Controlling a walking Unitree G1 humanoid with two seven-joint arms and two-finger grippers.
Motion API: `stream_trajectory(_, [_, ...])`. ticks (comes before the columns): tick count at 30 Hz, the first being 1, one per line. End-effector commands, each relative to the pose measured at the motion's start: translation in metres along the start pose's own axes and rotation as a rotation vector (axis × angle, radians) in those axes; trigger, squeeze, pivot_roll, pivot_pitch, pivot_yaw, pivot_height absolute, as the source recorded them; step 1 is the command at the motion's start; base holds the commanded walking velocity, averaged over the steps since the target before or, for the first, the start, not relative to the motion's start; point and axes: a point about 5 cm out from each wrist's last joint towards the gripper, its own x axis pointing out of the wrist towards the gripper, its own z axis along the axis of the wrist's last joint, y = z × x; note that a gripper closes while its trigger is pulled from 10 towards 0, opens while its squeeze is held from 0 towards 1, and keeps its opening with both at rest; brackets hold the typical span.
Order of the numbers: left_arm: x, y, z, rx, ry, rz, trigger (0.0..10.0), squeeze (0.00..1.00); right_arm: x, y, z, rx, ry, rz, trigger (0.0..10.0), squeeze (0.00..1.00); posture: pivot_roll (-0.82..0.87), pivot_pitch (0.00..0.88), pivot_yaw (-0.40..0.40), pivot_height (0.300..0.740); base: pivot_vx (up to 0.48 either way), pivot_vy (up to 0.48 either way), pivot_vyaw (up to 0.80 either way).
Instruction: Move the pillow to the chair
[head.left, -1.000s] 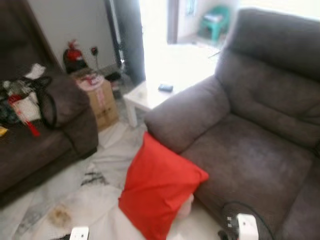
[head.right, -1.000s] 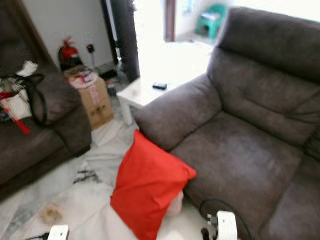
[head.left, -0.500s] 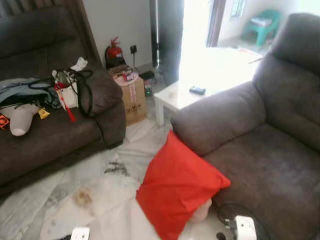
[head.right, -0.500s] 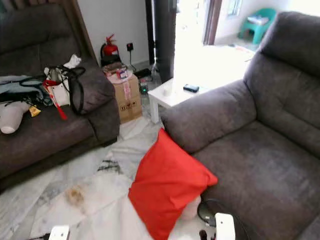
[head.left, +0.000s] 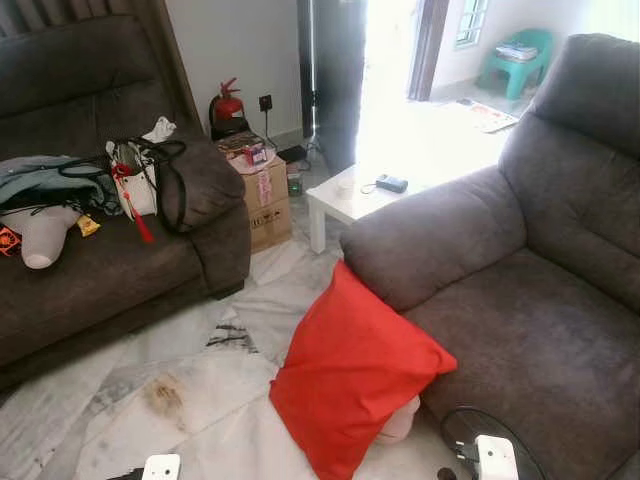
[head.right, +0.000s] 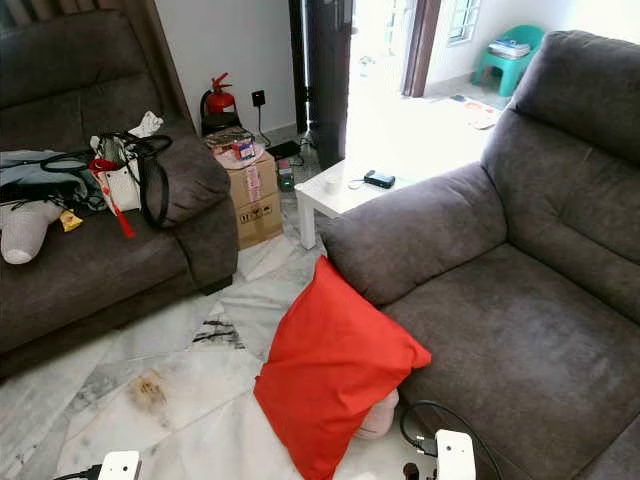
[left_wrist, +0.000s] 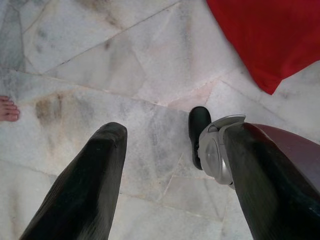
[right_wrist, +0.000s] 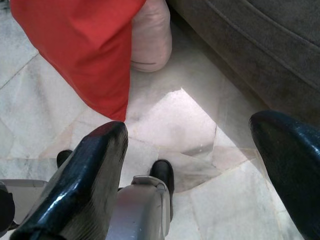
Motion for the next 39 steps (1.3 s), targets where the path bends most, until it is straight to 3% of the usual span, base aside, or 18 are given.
stream_trajectory(1, [-0.0011,0.0034,-0.0026,0.002,0.007,0.006,10.0,0.00,0.0001,0.0025,-0.0021,0.005,0.014,0.006,10.0,0.00,-0.05,0.000,0.034,0.740,0.000,0.000,-0.80])
stream_trajectory(16, [-0.0011,0.0034,-0.0028,0.003,0.008,0.006,10.0,0.00,-0.0002,0.0026,-0.0050,-0.005,0.028,0.002,10.0,0.00,-0.04,0.000,0.032,0.740,0.000,0.000,-0.11])
stream_trajectory(22, [-0.0011,0.0035,-0.0027,-0.002,0.007,0.007,10.0,0.00,-0.0003,0.0027,-0.0044,-0.007,0.020,0.007,10.0,0.00,-0.04,0.000,0.031,0.740,0.000,0.000,-0.67])
stream_trajectory(39, [-0.0010,0.0027,-0.0028,-0.002,0.008,0.002,10.0,0.00,-0.0002,0.0015,-0.0031,-0.009,0.018,0.004,10.0,0.00,-0.04,0.000,0.027,0.740,0.000,0.000,-0.03])
